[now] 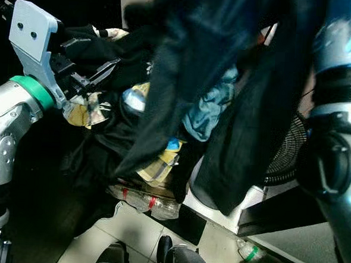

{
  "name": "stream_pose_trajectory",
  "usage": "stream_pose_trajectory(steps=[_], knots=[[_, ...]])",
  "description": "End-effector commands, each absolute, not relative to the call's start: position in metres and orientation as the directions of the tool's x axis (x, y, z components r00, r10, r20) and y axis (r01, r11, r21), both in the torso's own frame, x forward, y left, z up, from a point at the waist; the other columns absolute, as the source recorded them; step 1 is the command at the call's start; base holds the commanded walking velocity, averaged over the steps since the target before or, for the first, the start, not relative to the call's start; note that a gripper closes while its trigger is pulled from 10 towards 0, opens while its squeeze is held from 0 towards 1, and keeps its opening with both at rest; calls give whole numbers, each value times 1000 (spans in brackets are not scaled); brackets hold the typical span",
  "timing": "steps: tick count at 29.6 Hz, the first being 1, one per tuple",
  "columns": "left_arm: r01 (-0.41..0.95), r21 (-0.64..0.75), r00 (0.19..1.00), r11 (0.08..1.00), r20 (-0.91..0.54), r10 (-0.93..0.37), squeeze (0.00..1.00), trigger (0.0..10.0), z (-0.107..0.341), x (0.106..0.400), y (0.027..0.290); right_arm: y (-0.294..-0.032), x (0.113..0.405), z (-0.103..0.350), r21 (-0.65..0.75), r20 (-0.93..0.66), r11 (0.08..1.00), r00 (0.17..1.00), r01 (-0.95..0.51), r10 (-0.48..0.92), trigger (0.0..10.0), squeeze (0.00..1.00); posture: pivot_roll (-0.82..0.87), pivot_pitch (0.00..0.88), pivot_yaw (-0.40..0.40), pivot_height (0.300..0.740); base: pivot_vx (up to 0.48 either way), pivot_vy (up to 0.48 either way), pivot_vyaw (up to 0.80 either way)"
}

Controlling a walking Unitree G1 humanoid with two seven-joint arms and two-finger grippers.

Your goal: Clothes washing

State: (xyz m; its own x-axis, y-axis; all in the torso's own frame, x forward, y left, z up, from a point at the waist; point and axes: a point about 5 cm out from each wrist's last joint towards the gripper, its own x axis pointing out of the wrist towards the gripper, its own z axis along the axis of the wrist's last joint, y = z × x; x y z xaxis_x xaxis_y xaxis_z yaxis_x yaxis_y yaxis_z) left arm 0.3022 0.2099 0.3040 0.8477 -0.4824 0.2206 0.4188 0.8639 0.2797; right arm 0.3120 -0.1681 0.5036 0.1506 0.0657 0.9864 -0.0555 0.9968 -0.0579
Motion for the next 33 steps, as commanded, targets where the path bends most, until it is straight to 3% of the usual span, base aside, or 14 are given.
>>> stream_pose_trajectory(steps=[1,3,4,5,9,20,22,23,25,26,28,30,31,33], knots=[[422,283,849,861,210,-485,0,10000,302,303,208,-183,259,536,-2,990,999,-141,47,9,10000,0,116,121,-27,740,0,0,0],[423,279,849,862,210,-485,0,10000,301,304,208,-188,238,542,21,969,990,-246,142,15,10000,0,116,121,-27,740,0,0,0],[423,279,849,862,210,-485,0,10000,301,304,208,-188,238,542,21,969,990,-246,142,15,10000,0,116,121,-27,740,0,0,0],[426,275,849,862,209,-486,0,10000,301,305,207,-193,223,545,60,945,969,-327,241,23,10000,0,116,121,-27,740,0,0,0],[430,271,847,861,208,-489,0,10000,300,306,205,-201,209,547,117,917,940,-398,320,21,10000,0,100,117,-16,740,0,0,0],[428,266,852,864,201,-483,0,10000,297,308,206,-218,212,542,149,932,883,-363,445,26,10000,0,97,108,-9,740,0,0,0],[420,263,855,868,205,-476,0,10000,297,309,206,-211,226,534,85,956,889,-288,450,55,10000,0,95,100,-13,740,0,0,0],[412,258,859,874,210,-467,0,10000,297,310,206,-202,244,520,13,978,909,-196,416,76,10000,0,98,97,-16,740,0,0,0],[411,256,859,875,212,-466,0,10000,297,309,206,-198,250,515,-10,984,921,-161,389,79,10000,0,98,97,-16,740,0,0,0],[413,256,859,874,210,-467,0,10000,297,309,206,-188,263,503,-56,993,948,-79,312,84,10000,0,98,97,-17,740,0,0,0],[413,256,859,874,210,-467,0,10000,297,309,206,-188,263,503,-56,993,948,-79,312,84,10000,0,98,97,-17,740,0,0,0],[420,256,857,871,205,-473,0,10000,296,307,206,-155,301,454,-123,976,991,189,56,110,10000,0,99,97,-15,740,0,0,0],[420,256,857,871,205,-473,0,10000,296,307,206,-155,301,454,-123,976,991,189,56,110,10000,0,99,97,-15,740,0,0,0],[430,249,851,868,209,-482,0,10000,296,306,205,-129,318,412,-159,920,983,349,-88,180,10000,0,101,95,-11,740,0,0,0]])
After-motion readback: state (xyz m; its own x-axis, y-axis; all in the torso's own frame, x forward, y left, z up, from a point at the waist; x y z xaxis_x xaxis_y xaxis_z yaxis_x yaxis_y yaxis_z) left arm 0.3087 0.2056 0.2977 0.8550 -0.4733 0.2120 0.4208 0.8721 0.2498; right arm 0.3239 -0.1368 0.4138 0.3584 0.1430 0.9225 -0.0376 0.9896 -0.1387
